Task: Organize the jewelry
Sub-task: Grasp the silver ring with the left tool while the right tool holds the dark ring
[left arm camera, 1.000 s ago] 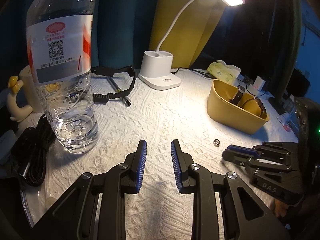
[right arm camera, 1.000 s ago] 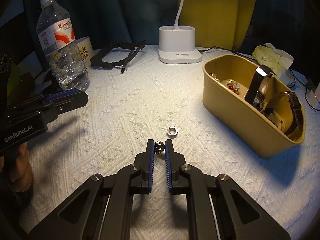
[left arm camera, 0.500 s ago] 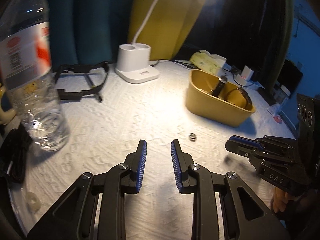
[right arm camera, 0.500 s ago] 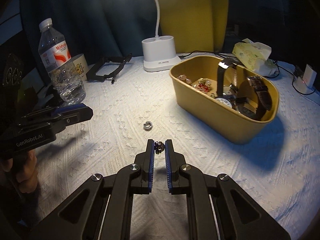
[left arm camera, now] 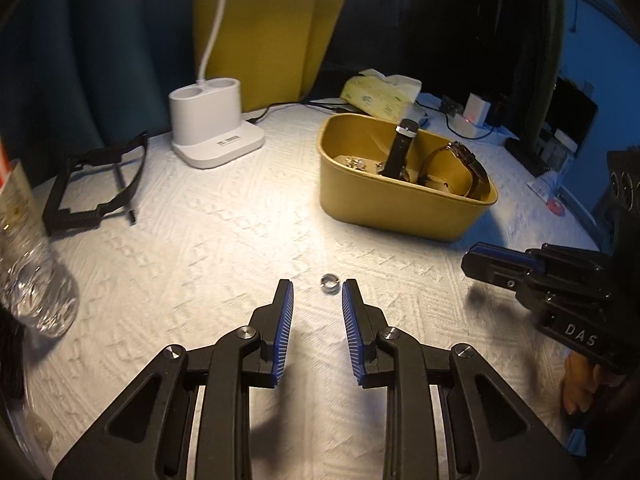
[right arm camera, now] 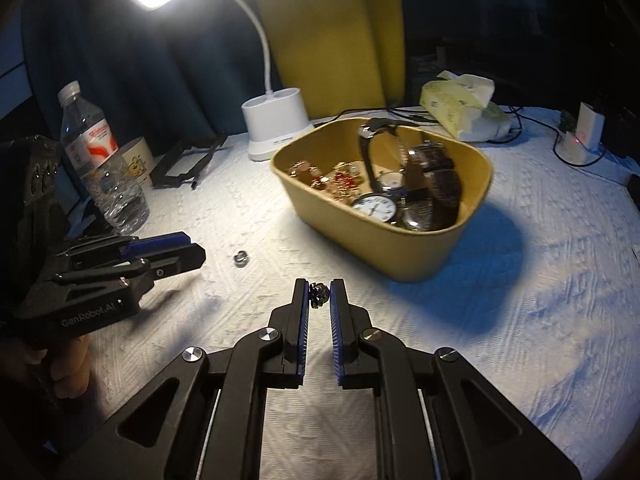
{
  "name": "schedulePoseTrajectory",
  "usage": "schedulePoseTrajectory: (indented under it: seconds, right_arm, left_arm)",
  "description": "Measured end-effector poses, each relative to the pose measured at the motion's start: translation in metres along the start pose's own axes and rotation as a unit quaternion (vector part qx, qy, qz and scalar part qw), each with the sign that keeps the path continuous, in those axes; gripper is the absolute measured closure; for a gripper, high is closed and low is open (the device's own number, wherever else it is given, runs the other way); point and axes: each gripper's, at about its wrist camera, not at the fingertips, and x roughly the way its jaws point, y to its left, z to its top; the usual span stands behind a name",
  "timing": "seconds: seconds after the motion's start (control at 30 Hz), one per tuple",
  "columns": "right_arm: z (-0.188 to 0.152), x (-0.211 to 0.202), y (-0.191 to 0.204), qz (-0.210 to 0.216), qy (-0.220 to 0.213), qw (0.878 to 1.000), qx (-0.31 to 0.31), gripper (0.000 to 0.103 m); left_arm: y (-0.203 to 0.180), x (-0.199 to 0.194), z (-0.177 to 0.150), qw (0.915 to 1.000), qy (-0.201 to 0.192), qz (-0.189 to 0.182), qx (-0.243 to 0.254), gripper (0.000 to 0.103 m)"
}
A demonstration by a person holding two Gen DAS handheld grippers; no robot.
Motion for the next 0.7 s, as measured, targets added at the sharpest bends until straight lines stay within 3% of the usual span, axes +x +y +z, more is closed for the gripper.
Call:
schedulePoseTrajectory:
  seconds: [0.6, 0.63, 0.7]
  right_arm:
    - [0.002, -0.002, -0.027, 0.006, -0.009, 1.0, 0.024, 0.093]
    - [0.002, -0.002, -0.027, 0.007, -0.009, 1.0, 0.024, 0.093]
    - [0.002, -0.003, -0.026, 0.006, -0.011, 1.0, 0.022, 0.093]
  left_arm:
    - [-0.015, 0.038, 0.011, 0.9987, 0.044, 0.019, 0.015, 0.076]
    - [-0.016, 0.038, 0.011, 0.9987, 0.044, 0.021, 0.016, 0.077]
    - [-0.016, 0.04, 0.012, 0.9985, 0.044, 0.027, 0.016, 0.089]
